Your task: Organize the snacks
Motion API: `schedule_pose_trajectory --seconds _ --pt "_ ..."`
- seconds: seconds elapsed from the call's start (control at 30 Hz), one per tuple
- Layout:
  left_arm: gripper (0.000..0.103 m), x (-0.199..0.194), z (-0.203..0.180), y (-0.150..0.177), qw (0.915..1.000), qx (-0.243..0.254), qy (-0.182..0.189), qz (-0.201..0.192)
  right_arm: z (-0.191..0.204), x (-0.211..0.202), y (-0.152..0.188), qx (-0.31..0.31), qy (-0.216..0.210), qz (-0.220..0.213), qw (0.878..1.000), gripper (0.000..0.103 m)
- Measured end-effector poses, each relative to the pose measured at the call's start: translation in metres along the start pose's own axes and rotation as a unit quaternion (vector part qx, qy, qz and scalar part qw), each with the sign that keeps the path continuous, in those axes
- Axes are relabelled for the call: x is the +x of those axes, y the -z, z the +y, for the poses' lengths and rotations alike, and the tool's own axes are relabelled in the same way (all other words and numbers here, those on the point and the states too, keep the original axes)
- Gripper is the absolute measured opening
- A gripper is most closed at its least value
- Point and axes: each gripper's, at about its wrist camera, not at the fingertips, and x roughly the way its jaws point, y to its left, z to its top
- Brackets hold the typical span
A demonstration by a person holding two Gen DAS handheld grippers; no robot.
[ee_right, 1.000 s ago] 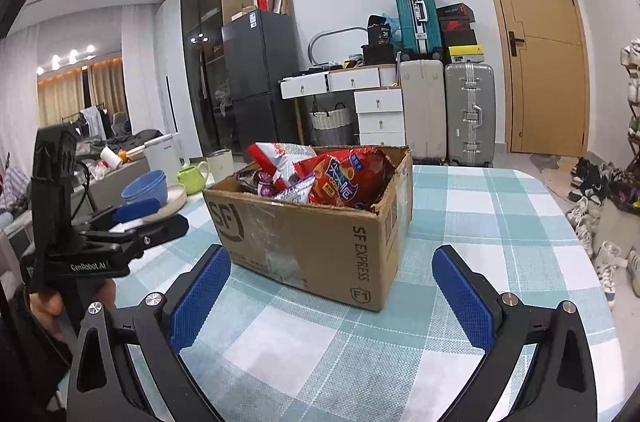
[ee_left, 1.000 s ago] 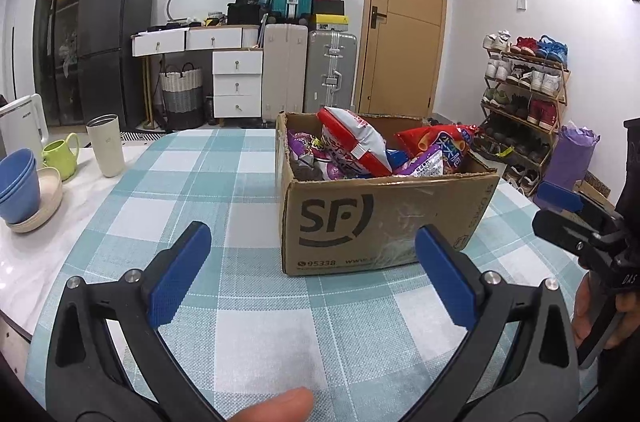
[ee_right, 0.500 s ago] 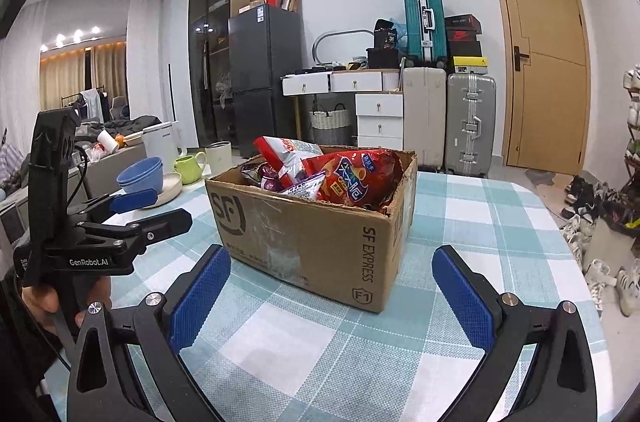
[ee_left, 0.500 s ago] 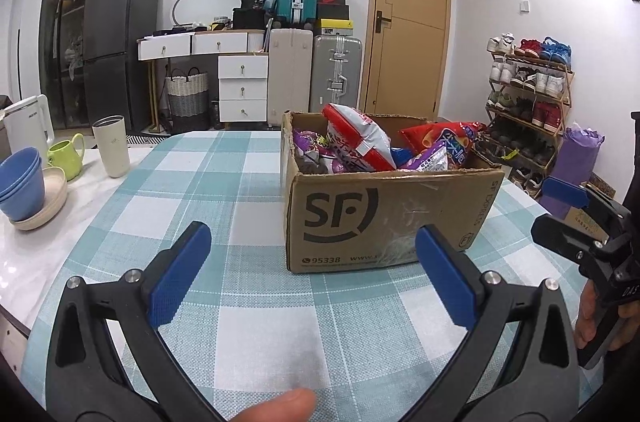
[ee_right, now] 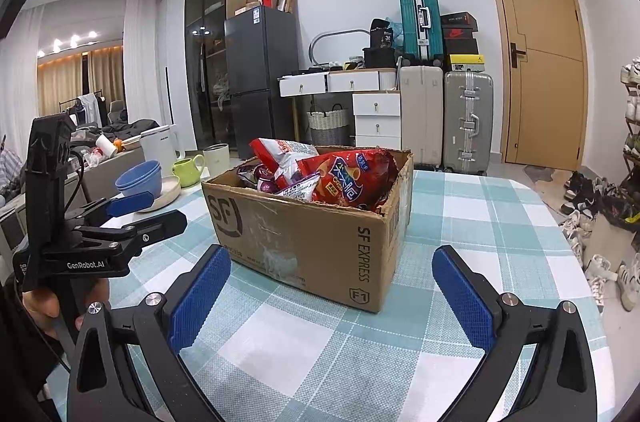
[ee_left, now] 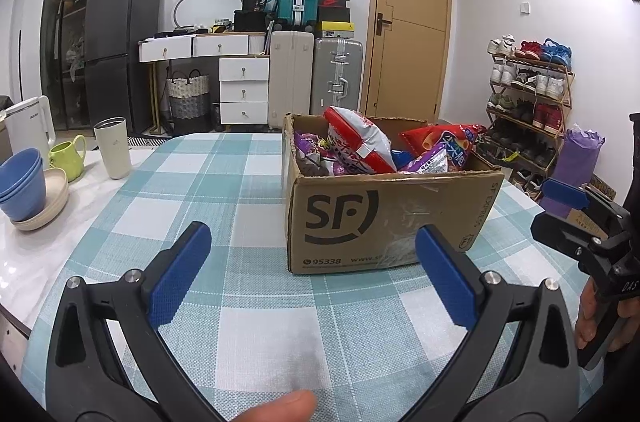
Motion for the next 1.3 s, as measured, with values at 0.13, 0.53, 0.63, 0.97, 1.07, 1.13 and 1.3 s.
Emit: schedule_pose_trajectory --seconds 0.13,0.53,0.63,0.97,1.07,1.13,1.3 --pt "0.102 -0.0001 -0.0001 -0.0005 1.0 -0.001 -0.001 0.0 0.0 0.0001 0.0002 -0.001 -0.001 0.0 1.0 0.103" --pt "0.102 -0.0001 0.0001 -0.0002 1.0 0.0 0.0 0.0 -0.0009 -0.0009 0.0003 0.001 0.0 0.001 1.0 0.103" --pt "0.102 -0.0012 -0.0002 -0.0004 1.0 0.0 -0.001 -0.001 -0.0011 -0.0014 0.0001 0.001 0.0 0.001 1.0 0.103" --pt "0.102 -0.0016 -0.0005 0.0005 1.0 0.002 0.0 -0.002 -0.0012 -0.0015 0.0001 0.001 0.0 0.0 1.0 0.103" --pt "0.102 -0.0016 -0.0005 0.0006 1.0 0.002 0.0 -0.001 -0.0015 -0.0016 -0.0002 0.001 0.0 0.001 1.0 0.103" --pt "0.102 -0.0018 -0.0007 0.0007 1.0 0.001 0.0 -0.001 -0.0014 -0.0016 -0.0002 0.001 0.0 0.001 1.0 0.103" --pt "0.102 -0.0012 -0.0004 0.0009 1.0 0.001 0.0 -0.001 -0.0017 -0.001 -0.0007 0.0 -0.003 0.003 1.0 0.103"
